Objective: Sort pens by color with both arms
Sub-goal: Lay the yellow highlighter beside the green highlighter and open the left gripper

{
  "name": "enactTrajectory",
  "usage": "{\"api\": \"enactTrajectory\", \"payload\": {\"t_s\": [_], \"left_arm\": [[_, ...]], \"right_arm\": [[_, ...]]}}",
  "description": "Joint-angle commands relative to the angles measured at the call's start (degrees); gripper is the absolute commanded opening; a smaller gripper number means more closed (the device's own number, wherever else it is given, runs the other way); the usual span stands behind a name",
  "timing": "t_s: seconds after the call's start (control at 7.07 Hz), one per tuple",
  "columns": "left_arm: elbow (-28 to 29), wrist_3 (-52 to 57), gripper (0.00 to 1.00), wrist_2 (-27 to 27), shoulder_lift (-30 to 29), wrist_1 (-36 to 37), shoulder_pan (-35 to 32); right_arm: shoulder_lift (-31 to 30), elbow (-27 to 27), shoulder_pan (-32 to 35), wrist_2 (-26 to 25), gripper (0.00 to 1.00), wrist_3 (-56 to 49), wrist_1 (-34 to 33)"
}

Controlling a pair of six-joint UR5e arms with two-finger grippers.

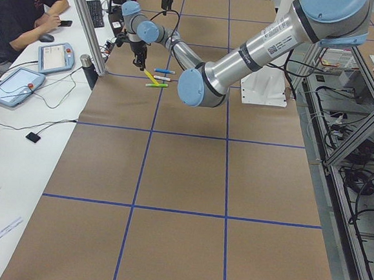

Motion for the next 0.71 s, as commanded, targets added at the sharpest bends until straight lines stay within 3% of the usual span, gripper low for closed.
{"api": "enactTrajectory", "payload": {"t_s": [0.0,0.57], "left_arm": [[3.5,-3.0,0.13,-0.1,-0.6,-1.0,3.0],[4.6,-7.0,0.13,-0.1,-1.5,-1.0,5.9]], "right_arm": [[-0.2,0.2,-0.3,-1.0,0.99,0.0,0.0],[-0.3,0.3,-0.3,-1.2,0.99,-0.1,0.0]]}}
